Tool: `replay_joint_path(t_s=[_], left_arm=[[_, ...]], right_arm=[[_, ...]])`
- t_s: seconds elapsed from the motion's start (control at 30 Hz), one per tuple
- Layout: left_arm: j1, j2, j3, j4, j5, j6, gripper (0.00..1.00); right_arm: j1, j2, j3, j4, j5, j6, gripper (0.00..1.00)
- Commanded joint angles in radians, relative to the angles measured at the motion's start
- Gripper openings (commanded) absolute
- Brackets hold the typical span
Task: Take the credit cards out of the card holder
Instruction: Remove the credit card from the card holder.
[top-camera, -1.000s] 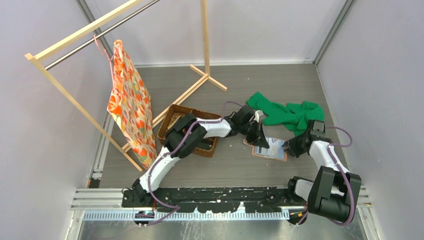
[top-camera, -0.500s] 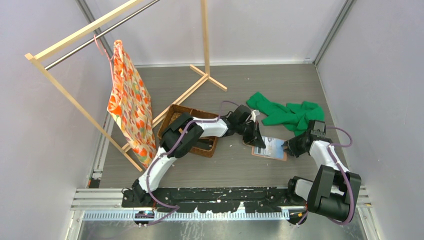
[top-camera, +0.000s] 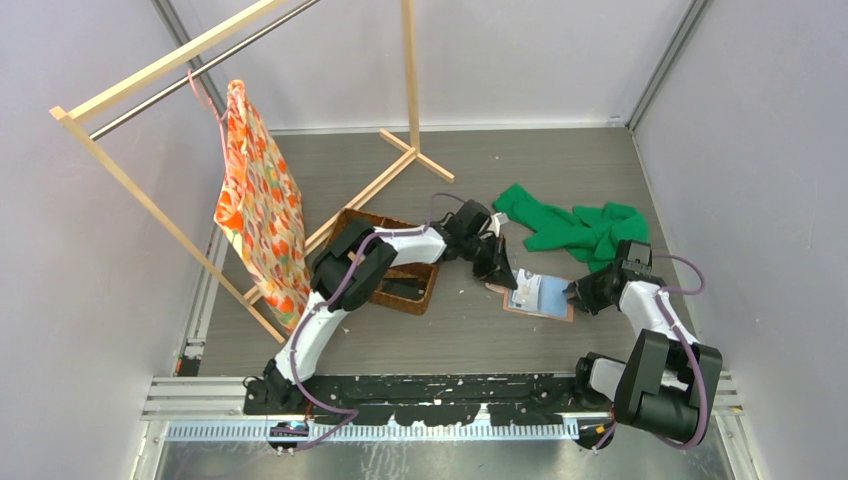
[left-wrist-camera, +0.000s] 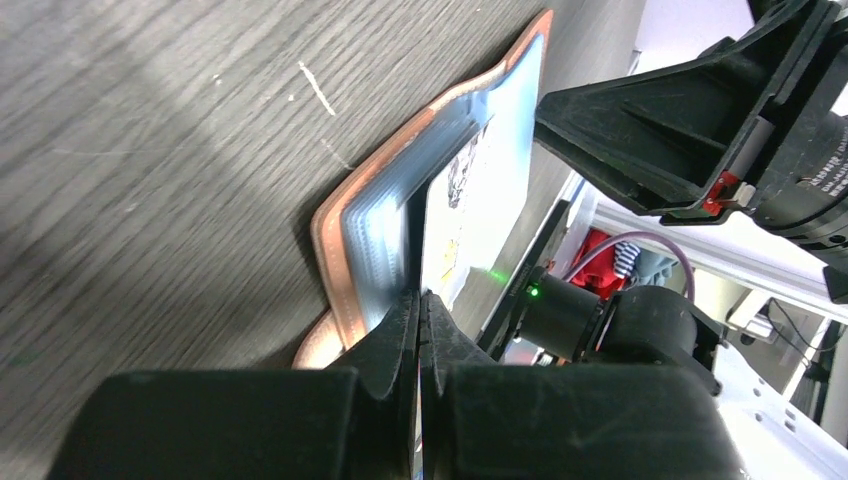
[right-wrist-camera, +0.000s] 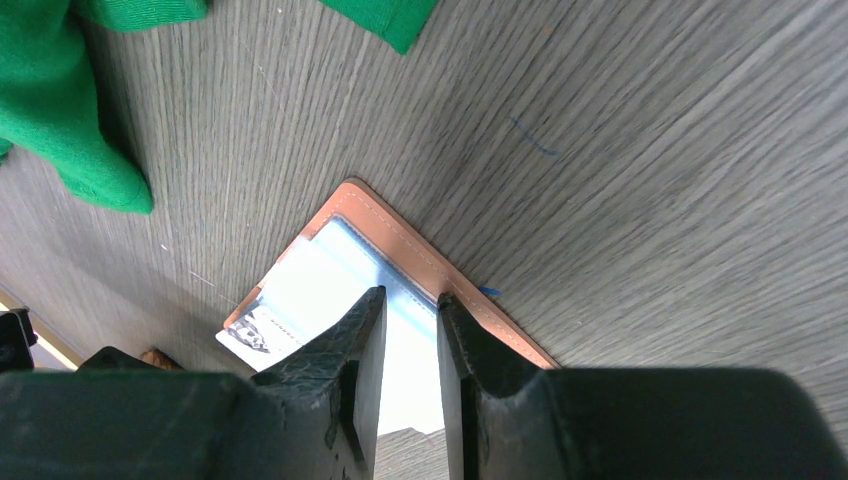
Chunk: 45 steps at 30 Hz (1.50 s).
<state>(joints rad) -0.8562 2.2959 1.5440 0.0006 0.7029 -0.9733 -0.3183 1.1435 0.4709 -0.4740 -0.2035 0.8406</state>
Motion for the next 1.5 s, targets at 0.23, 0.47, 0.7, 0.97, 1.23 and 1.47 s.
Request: replay_joint_path(t_s=[0.23, 0.47, 0.7, 0.97, 1.23, 1.47], left_arm=[[0.006, -0.076, 0.007, -0.089, 0.015, 0.074, 0.01], [0.007, -0.097, 0.004, -0.078, 0.027, 0.062, 0.01], [0.008, -0.125, 0.001, -0.074, 0.046, 0.064, 0.01], [0.008, -0.147, -0.001, -0.085, 0.039, 0.068, 0.01], [0.002, -0.145, 0.007, -0.085, 0.046, 0.068, 0.01], [0.003, -0.201, 0.004, -0.126, 0.016, 0.088, 0.01]], right_arm=[[-0.005, 0.026, -0.017, -0.018, 0.021, -0.024, 0.31], [-0.006, 0.023, -0.014, -0.021, 0.021, -0.026, 0.31], [-0.008, -0.015, -0.004, -0.044, 0.034, -0.024, 0.31], [-0.013, -0.05, 0.009, -0.073, 0.065, -0.018, 0.32], [-0.013, -0.073, 0.02, -0.094, 0.056, -0.023, 0.32], [-0.014, -0.179, 0.075, -0.17, 0.077, -0.016, 0.4]])
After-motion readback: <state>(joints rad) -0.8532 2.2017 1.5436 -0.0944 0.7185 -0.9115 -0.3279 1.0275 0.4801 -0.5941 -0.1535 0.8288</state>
